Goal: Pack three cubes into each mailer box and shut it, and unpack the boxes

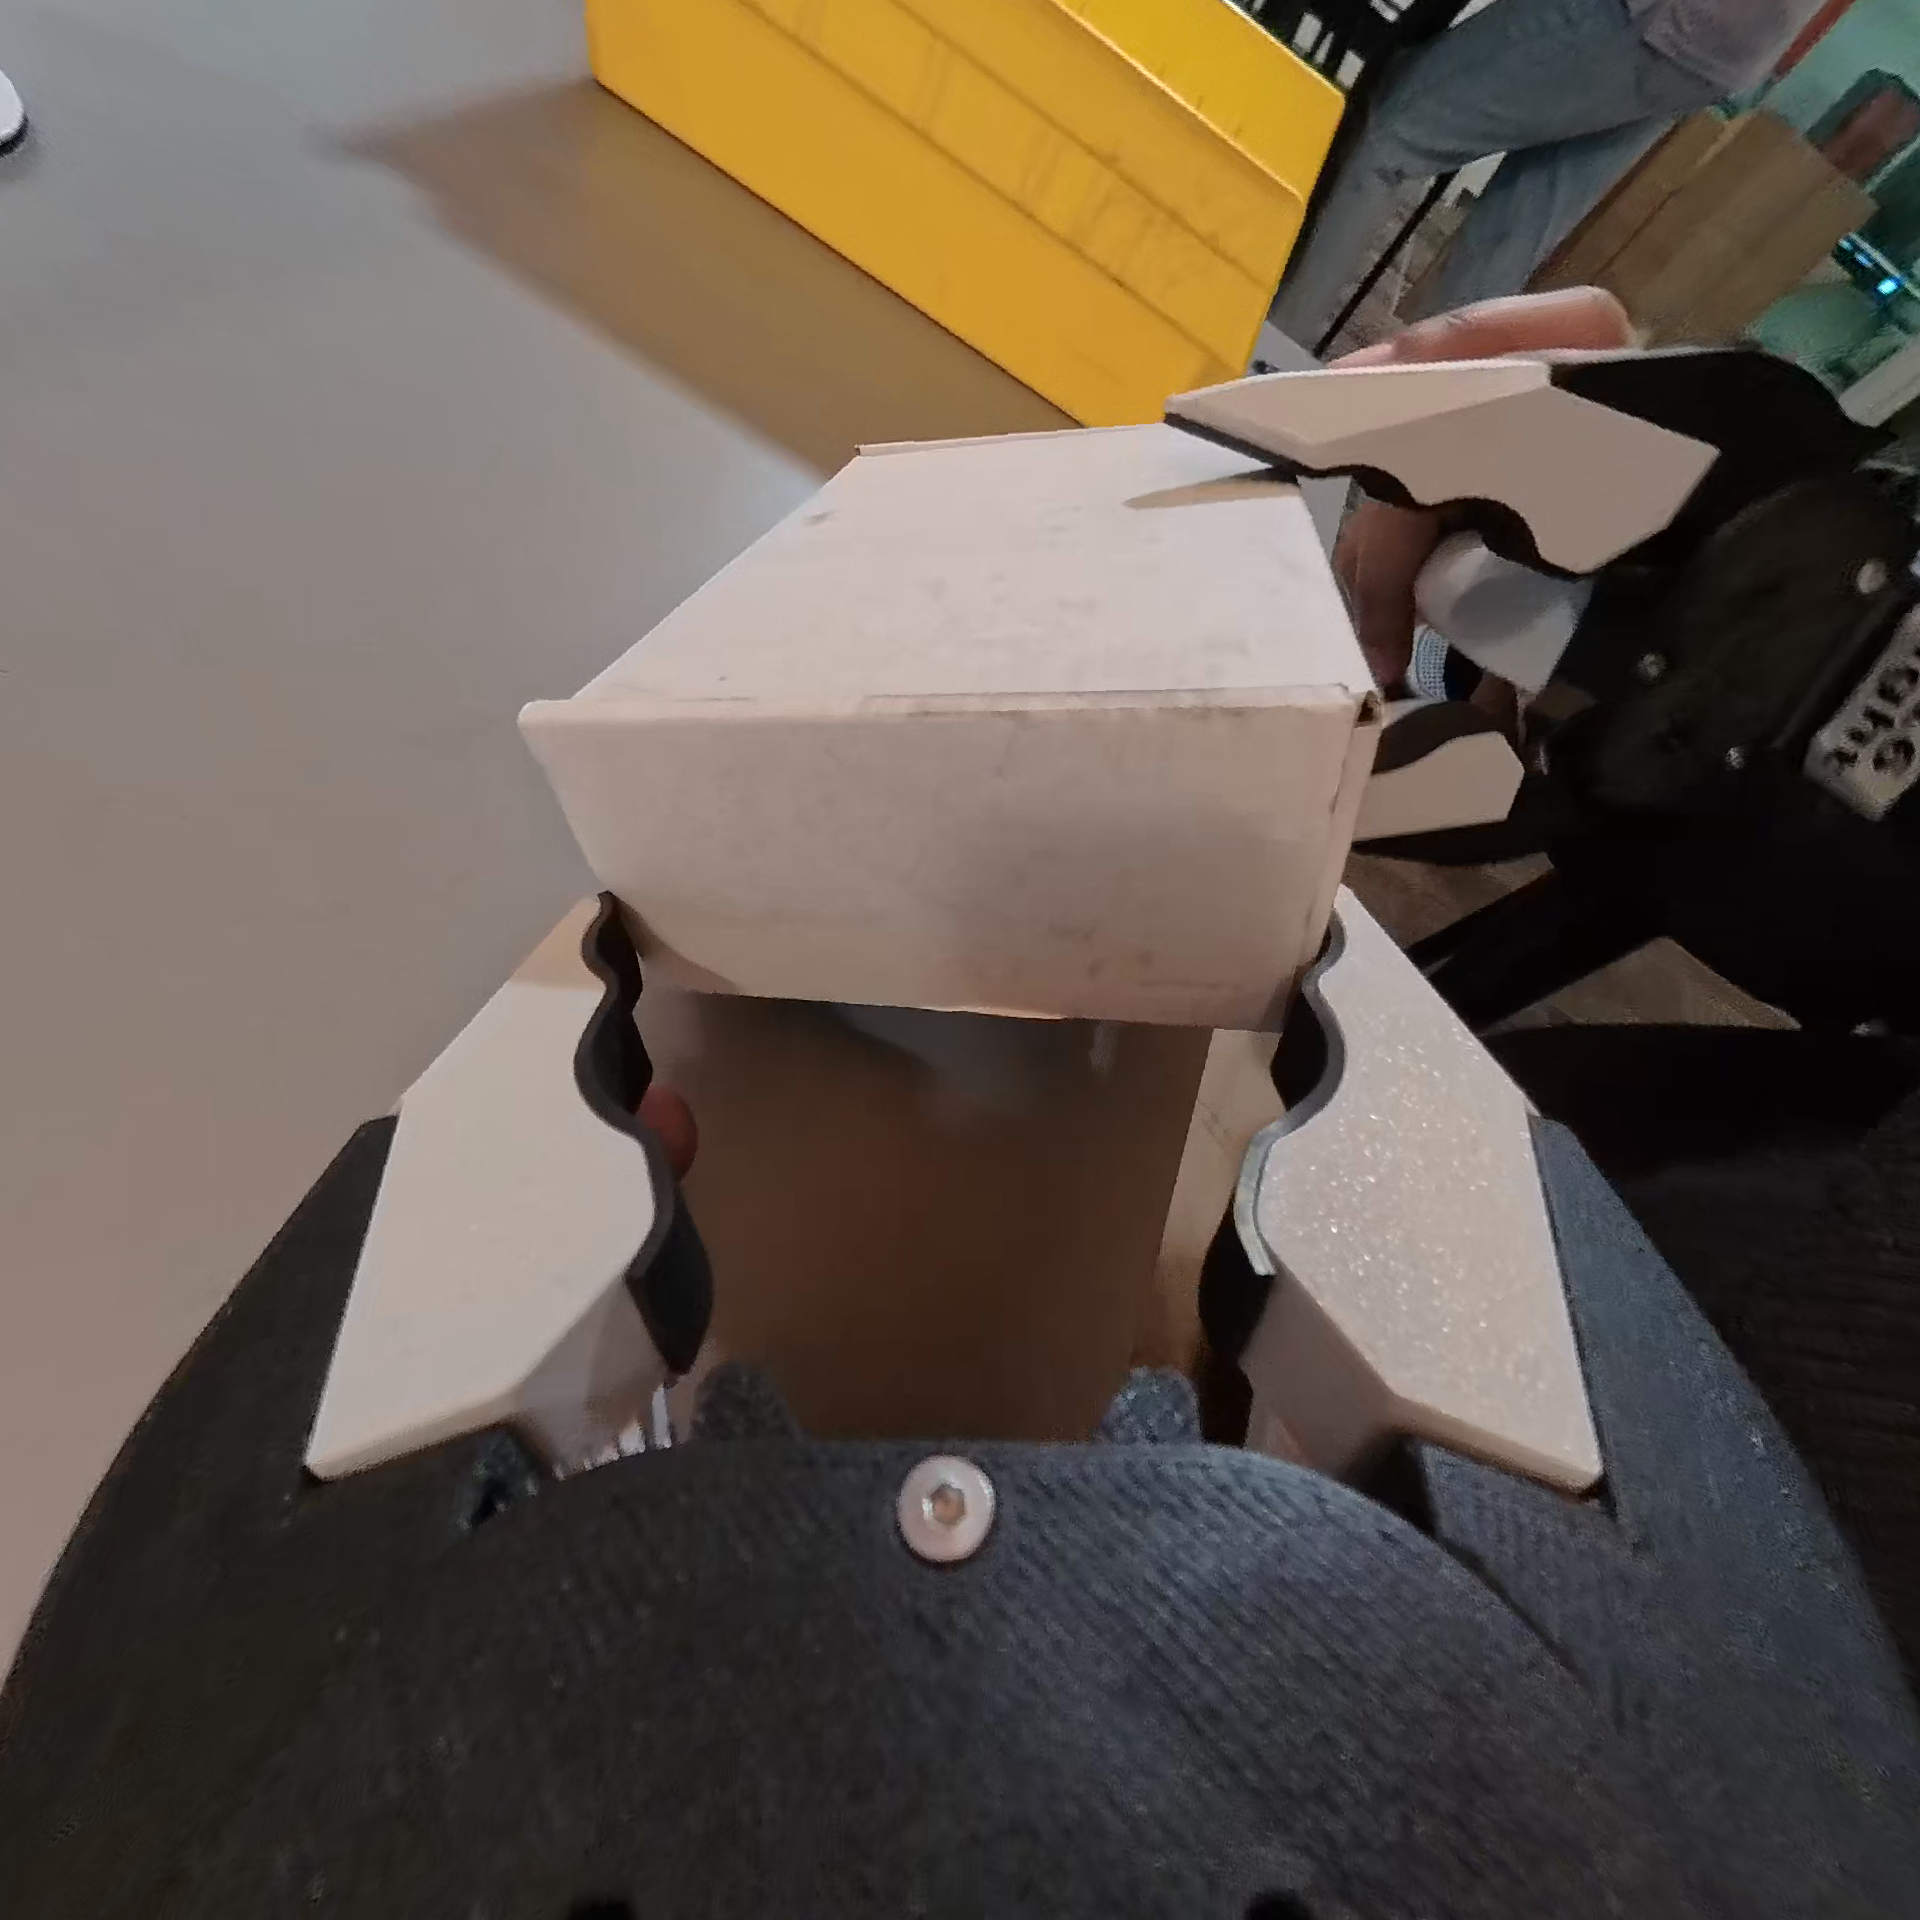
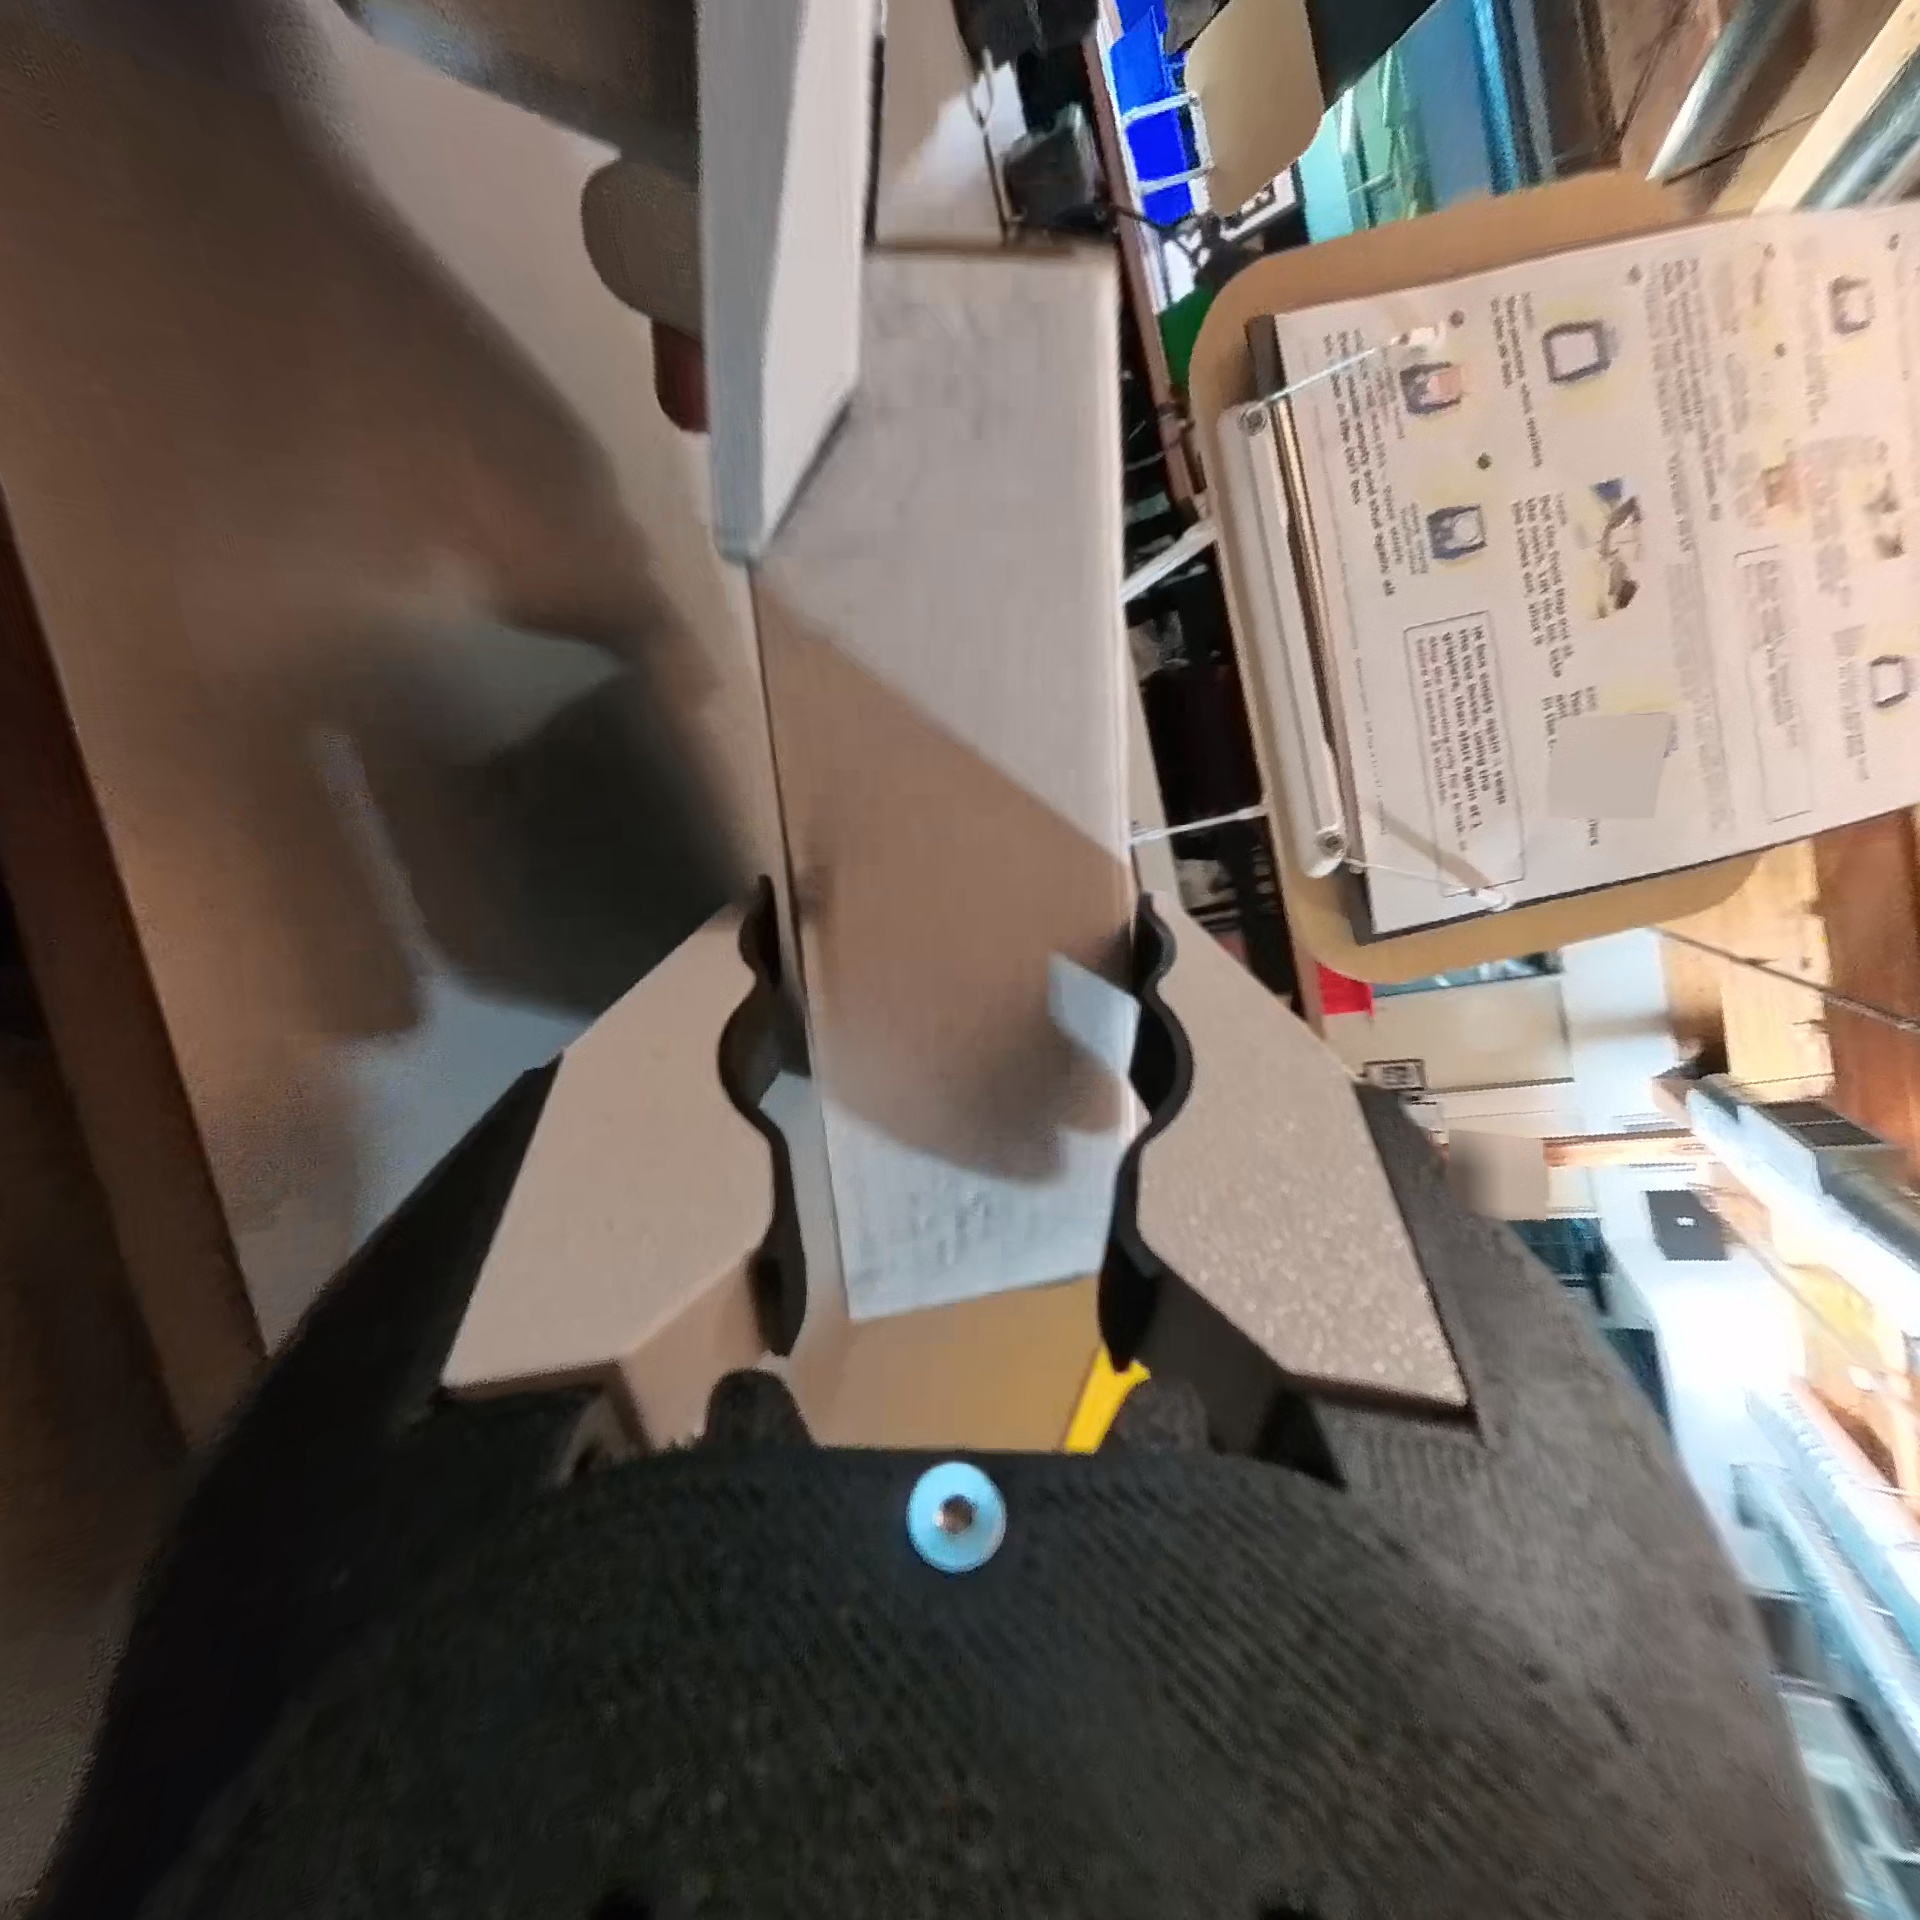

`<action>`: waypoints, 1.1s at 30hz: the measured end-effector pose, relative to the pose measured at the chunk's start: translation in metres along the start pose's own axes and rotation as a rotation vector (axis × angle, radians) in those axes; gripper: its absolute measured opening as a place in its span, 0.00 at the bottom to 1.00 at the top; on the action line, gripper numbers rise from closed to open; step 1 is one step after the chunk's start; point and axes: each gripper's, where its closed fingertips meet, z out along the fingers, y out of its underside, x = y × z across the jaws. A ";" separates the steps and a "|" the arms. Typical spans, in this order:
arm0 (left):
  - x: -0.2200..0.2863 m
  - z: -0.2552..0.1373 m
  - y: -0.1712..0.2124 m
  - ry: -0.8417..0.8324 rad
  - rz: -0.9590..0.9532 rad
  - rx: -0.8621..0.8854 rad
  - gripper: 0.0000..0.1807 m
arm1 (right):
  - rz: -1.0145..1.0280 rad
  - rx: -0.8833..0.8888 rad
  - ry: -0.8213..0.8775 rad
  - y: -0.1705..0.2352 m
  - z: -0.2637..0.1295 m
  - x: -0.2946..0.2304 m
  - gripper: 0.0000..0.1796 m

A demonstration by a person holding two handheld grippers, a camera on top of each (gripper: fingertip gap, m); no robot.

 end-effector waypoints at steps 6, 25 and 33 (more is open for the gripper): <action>0.014 0.017 0.000 -0.075 -0.023 0.001 0.68 | -0.123 -0.079 0.056 -0.002 0.004 0.000 0.38; 0.002 -0.002 -0.027 -0.143 -0.008 0.188 0.63 | -0.271 -0.464 0.370 0.188 -0.048 0.223 0.35; -0.003 0.004 -0.022 -0.154 0.002 0.171 0.60 | -0.361 -0.563 0.055 0.310 -0.014 0.173 0.36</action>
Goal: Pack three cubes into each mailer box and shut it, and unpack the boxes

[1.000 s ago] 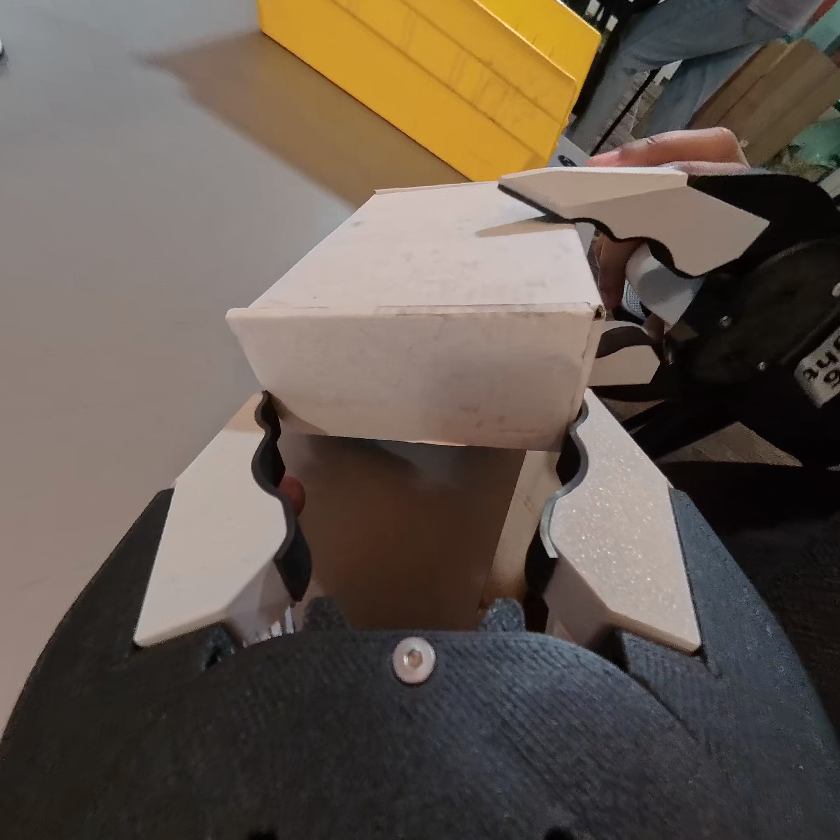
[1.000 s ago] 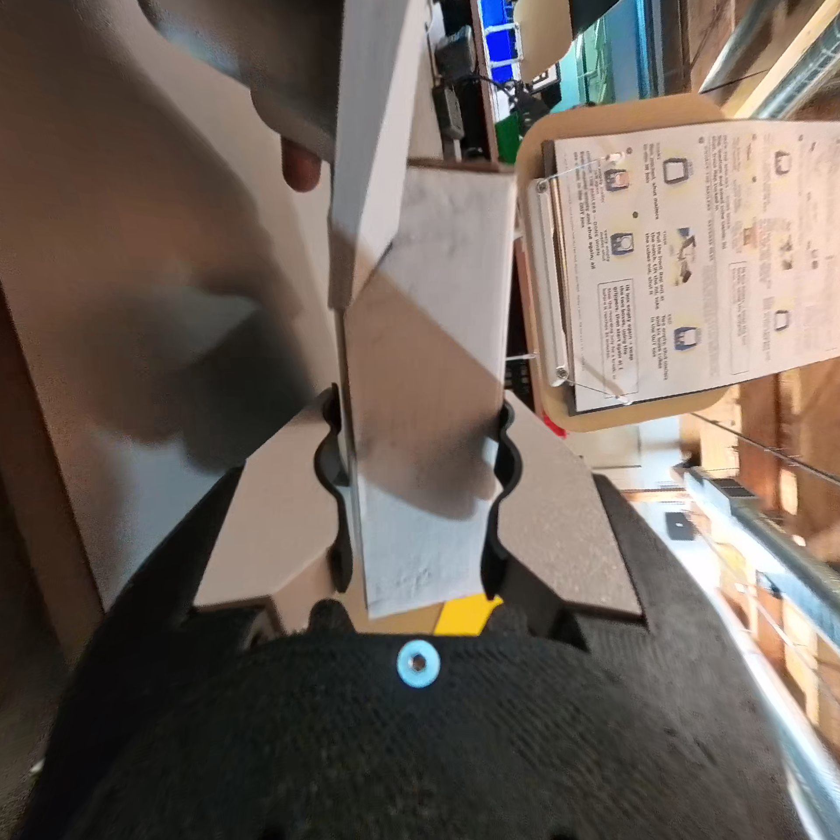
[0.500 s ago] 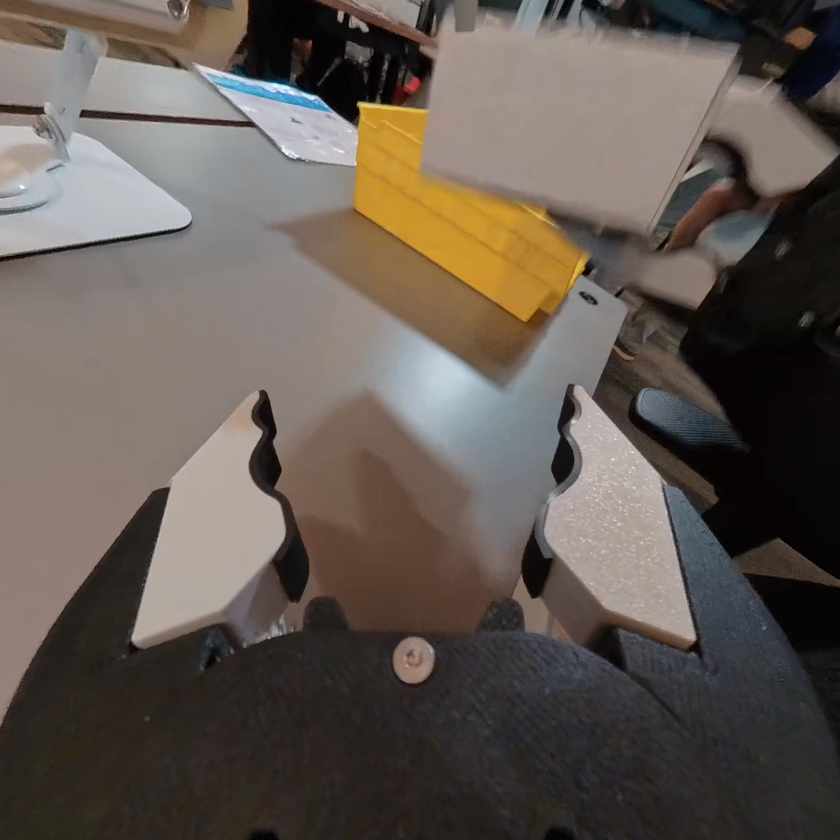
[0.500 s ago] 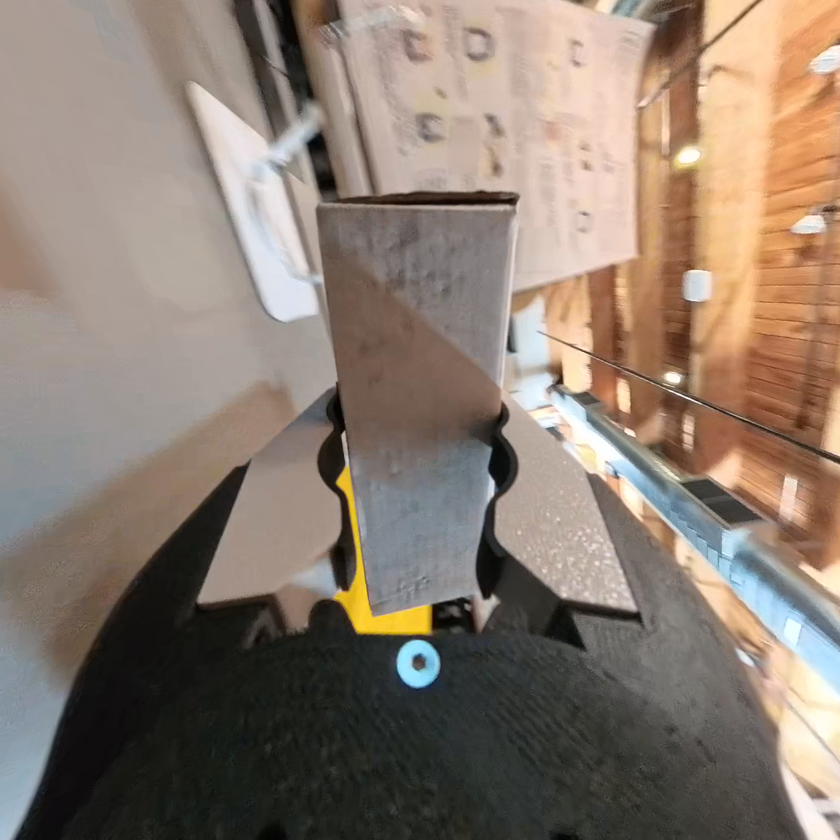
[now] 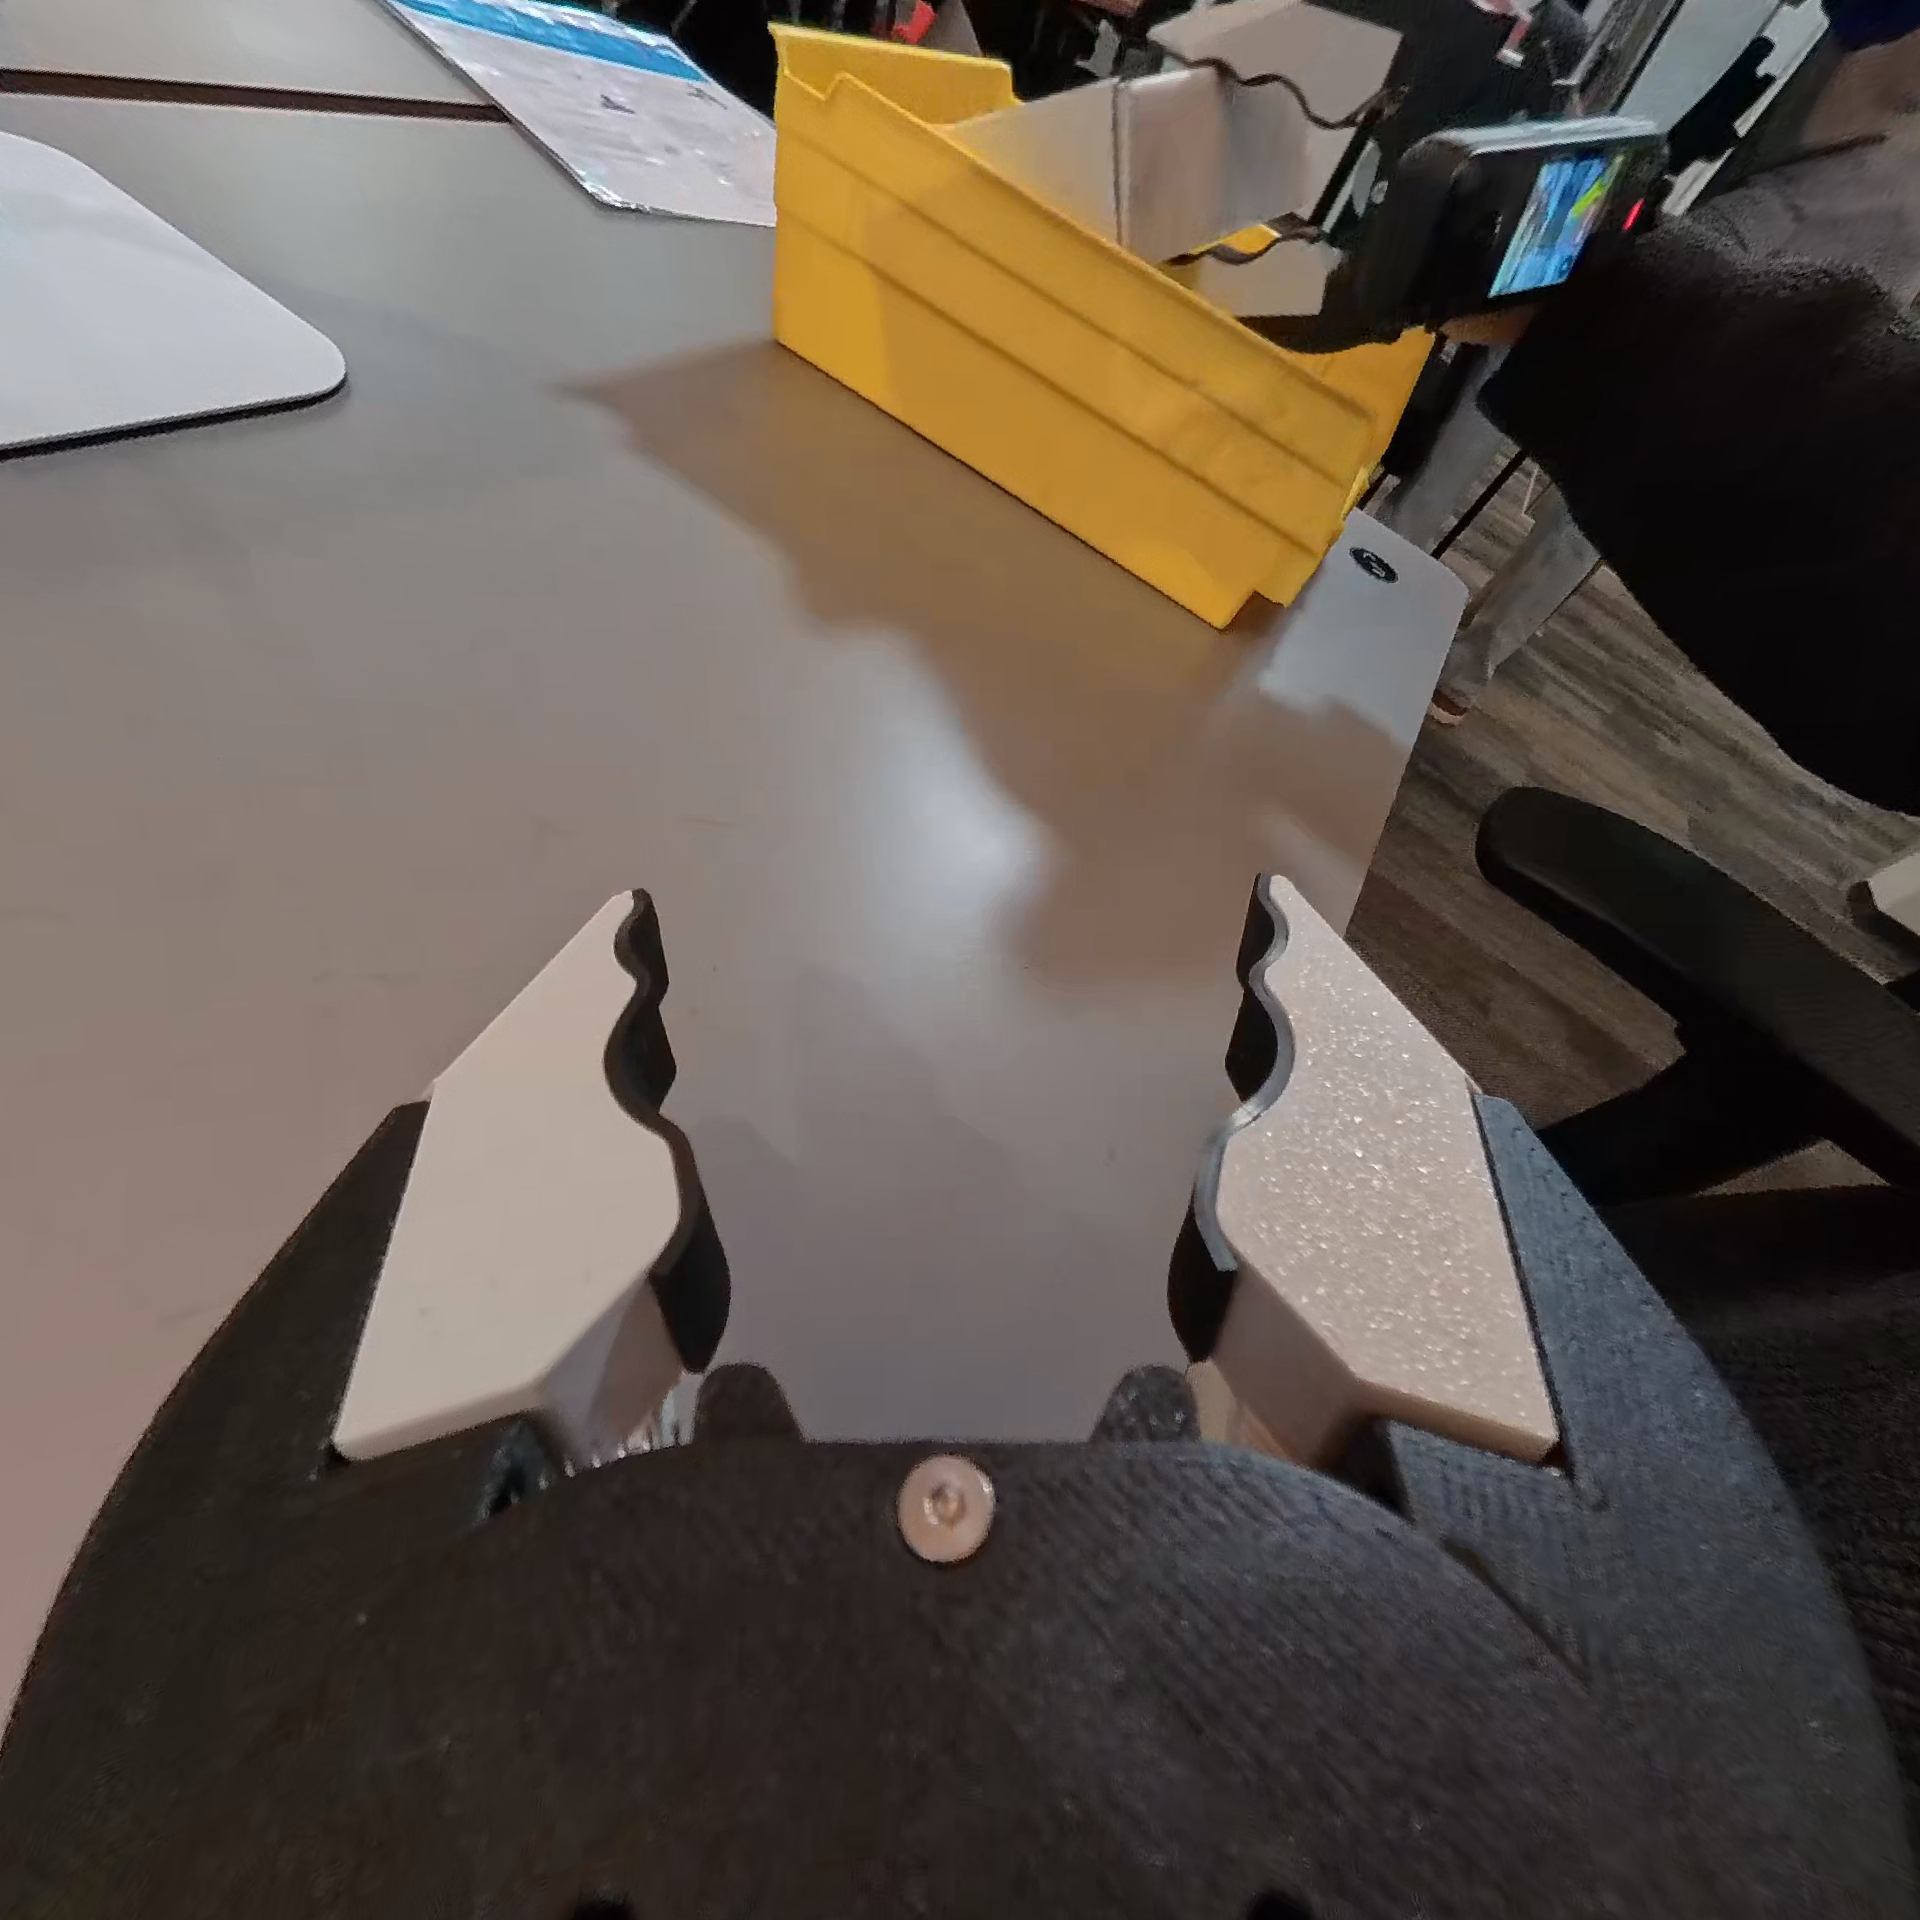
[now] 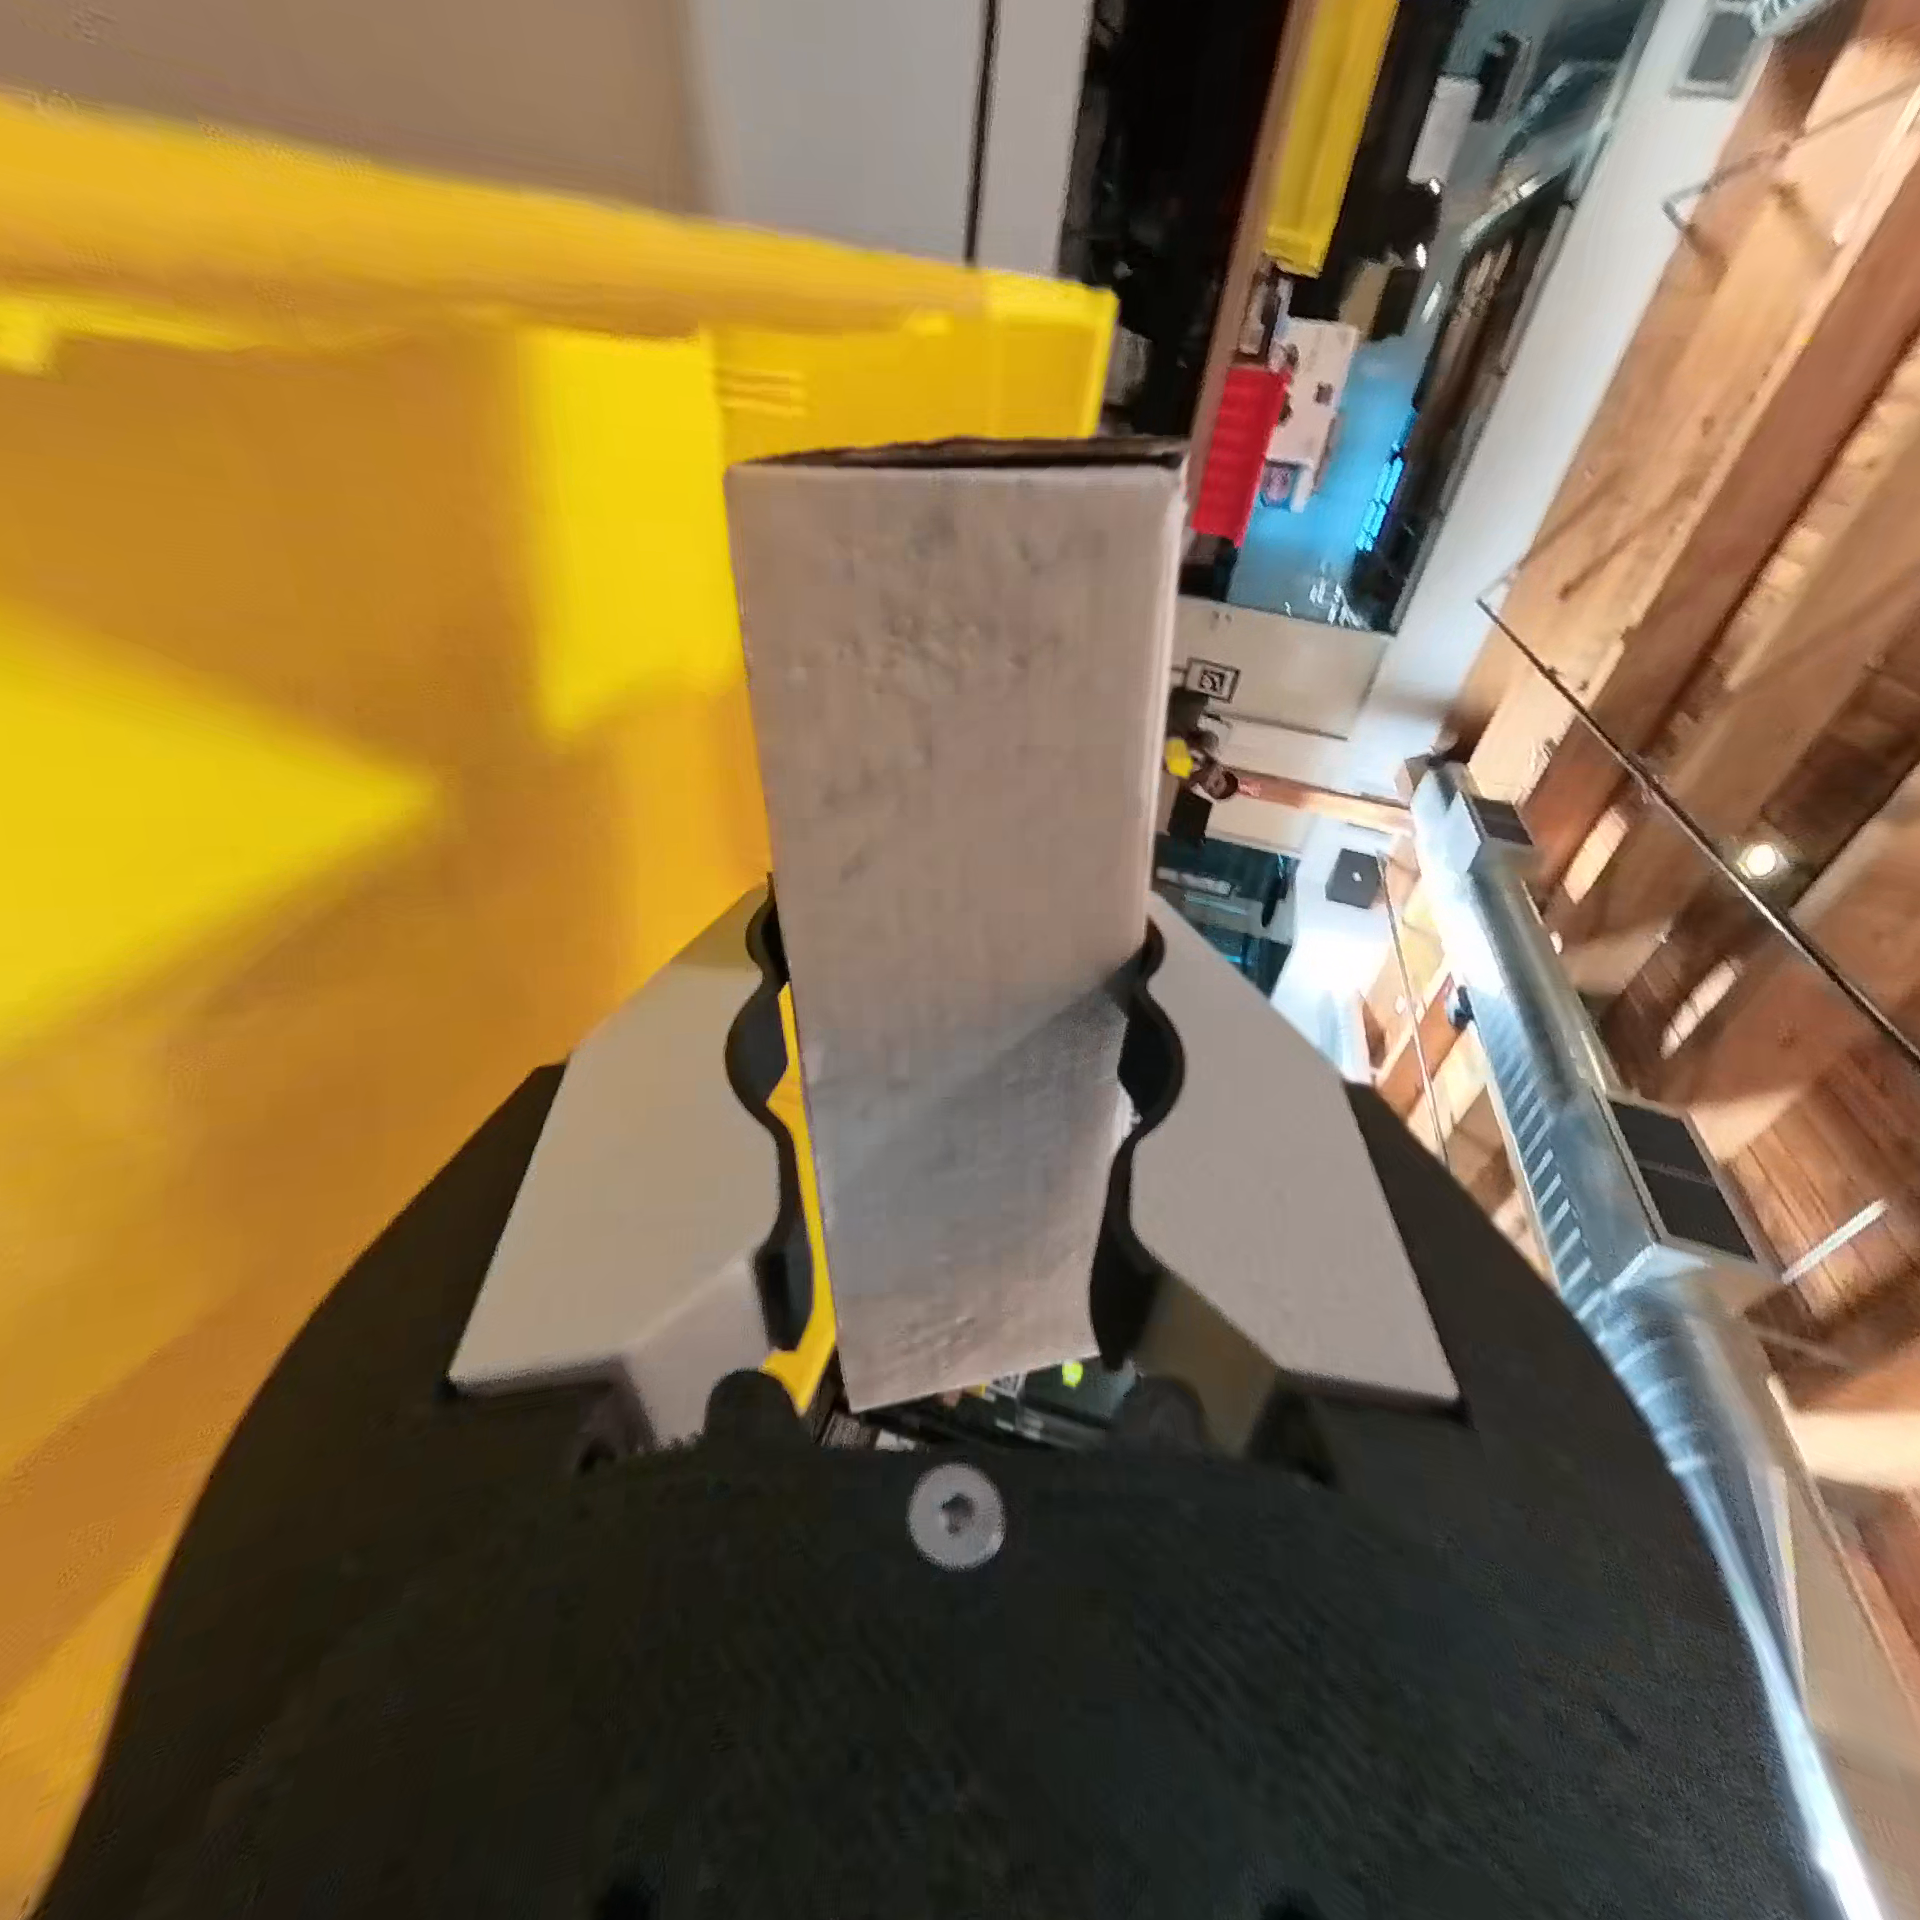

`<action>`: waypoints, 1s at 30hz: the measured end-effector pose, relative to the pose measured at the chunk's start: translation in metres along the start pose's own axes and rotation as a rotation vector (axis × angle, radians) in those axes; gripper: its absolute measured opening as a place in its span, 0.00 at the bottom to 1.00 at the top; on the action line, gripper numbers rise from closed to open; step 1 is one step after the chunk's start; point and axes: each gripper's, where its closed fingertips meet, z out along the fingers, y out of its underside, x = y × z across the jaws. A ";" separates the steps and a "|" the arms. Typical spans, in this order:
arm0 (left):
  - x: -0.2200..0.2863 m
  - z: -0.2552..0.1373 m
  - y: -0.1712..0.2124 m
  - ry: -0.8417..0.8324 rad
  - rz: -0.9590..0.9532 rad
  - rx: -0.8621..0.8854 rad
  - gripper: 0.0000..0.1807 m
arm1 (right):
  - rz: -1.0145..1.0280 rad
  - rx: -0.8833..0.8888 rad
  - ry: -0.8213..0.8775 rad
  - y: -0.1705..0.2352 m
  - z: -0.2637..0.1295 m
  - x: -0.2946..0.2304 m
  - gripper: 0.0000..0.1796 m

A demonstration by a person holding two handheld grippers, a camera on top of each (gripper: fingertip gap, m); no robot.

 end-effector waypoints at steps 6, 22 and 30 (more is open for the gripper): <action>-0.003 0.006 0.008 0.008 -0.019 -0.032 0.60 | -0.013 0.009 -0.080 -0.010 0.035 -0.024 0.36; -0.009 0.002 0.013 0.009 -0.020 -0.044 0.59 | 0.171 -0.091 -0.364 0.022 0.003 -0.052 0.56; -0.005 0.007 0.014 0.024 -0.021 -0.056 0.59 | 0.202 -0.068 -0.708 0.010 -0.025 -0.104 0.04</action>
